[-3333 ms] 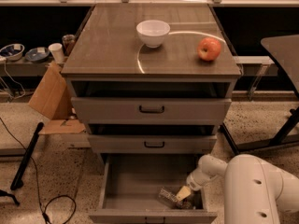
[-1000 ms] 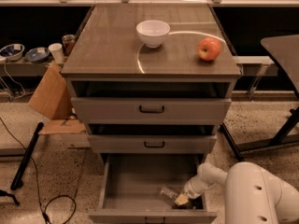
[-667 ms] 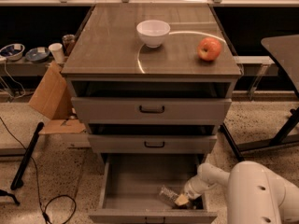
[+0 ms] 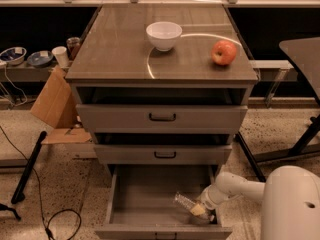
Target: Pick water bottle from bottom drawer and place on counter
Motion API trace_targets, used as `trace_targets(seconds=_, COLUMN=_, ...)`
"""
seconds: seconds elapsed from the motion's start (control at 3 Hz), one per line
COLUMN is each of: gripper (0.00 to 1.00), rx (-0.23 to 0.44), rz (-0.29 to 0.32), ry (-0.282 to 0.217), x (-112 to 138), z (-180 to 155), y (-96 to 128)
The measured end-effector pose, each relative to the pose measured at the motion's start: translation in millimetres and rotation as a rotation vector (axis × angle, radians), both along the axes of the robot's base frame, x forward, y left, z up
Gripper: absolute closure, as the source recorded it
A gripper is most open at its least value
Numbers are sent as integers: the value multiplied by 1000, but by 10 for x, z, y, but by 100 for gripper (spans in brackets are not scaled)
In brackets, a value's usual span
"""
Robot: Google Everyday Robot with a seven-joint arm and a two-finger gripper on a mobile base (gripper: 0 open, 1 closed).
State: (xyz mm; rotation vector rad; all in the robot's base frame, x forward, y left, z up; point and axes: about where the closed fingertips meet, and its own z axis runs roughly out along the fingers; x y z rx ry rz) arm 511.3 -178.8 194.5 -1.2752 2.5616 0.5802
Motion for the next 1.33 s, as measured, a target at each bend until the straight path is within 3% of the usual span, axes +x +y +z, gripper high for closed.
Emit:
trace_targets(seconds=0.67, gripper=100, rx=-70, rz=4, ry=-121, x=-1, z=902, y=-62)
trace_targets(seconds=1.33, gripper=100, rx=-123, rz=49, ry=-164, x=-63, z=2004, y=-107)
